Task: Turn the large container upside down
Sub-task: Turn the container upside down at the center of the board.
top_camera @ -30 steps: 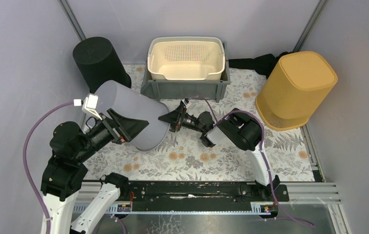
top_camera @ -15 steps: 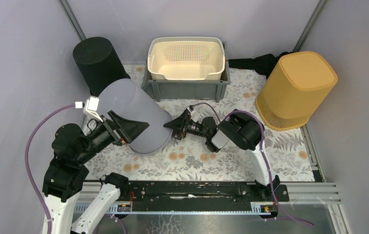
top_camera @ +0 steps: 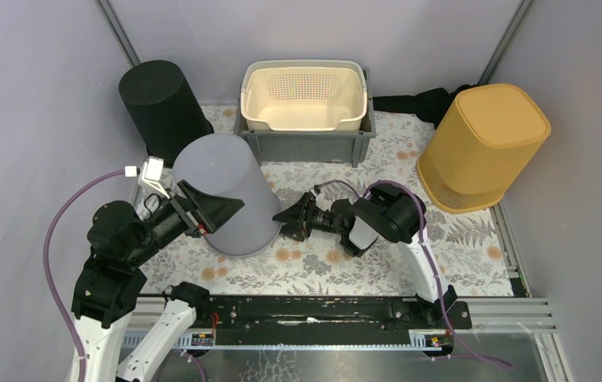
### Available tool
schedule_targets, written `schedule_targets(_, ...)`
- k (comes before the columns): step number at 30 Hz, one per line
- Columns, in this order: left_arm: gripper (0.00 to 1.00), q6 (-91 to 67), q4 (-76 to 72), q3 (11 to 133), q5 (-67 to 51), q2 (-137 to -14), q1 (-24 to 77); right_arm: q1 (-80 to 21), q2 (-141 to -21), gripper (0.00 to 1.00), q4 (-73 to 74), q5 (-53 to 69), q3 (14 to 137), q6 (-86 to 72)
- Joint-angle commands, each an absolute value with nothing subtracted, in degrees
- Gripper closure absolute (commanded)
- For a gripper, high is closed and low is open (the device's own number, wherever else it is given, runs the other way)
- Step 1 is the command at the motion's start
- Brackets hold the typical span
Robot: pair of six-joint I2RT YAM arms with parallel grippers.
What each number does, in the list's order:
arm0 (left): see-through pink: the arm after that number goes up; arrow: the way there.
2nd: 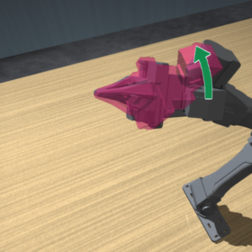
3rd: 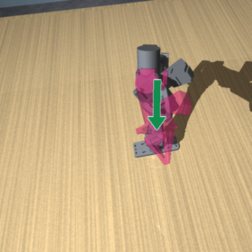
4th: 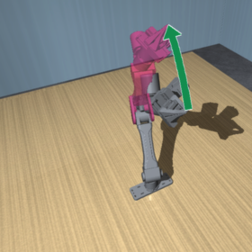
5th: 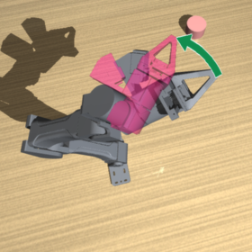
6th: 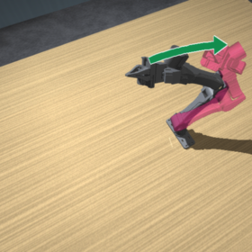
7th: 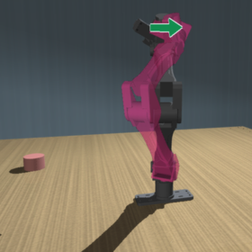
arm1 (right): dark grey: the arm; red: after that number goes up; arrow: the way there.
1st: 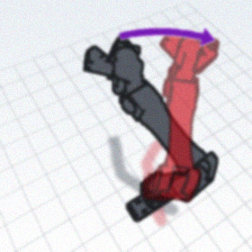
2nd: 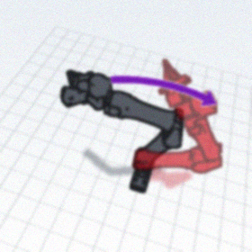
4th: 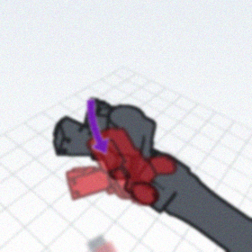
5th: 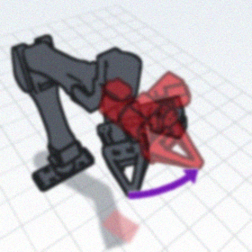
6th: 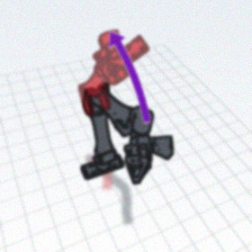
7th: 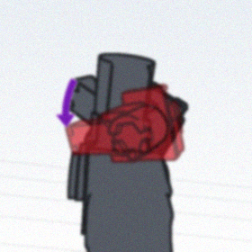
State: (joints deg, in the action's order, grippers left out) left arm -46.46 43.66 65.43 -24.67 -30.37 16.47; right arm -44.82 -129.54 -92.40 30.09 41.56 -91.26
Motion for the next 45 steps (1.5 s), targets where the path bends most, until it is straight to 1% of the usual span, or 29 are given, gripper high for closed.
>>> schedule_targets(1,0.00,-46.6,39.8,64.6,-25.7,-29.8,16.8,-44.8,-128.1,0.28,-89.1,30.8,40.6,-87.1)
schedule_targets(10,0.00,-46.8,39.4,63.5,-25.8,-29.8,16.8,-44.7,-124.8,0.28,-73.9,30.7,40.9,-81.4)
schedule_targets(21,0.00,-46.7,39.2,62.9,-26.4,-30.2,16.8,-44.7,-122.1,0.26,-53.6,32.8,44.9,-73.4)
schedule_targets(30,0.00,-46.8,38.6,61.4,-26.5,-30.3,16.8,-44.7,-122.0,0.26,-54.6,35.0,44.0,-73.8)
schedule_targets(38,0.00,-46.6,37.4,61.1,-26.7,-31.6,16.8,-44.7,-117.2,0.26,-51.2,37.1,43.9,-71.5)
schedule_targets(39,0.00,-46.5,37.3,61.2,-26.8,-31.7,16.8,-44.7,-116.4,0.25,-49.9,37.2,44.1,-70.8)
schedule_targets(42,0.00,-46.4,36.9,61.2,-26.8,-32.2,16.8,-44.7,-113.4,0.17,-43.8,37.0,44.9,-67.8)
schedule_targets(45,0.00,-46.4,36.5,60.9,-26.8,-32.4,16.8,-44.7,-110.4,0.12,-37.9,36.5,46.1,-64.0)
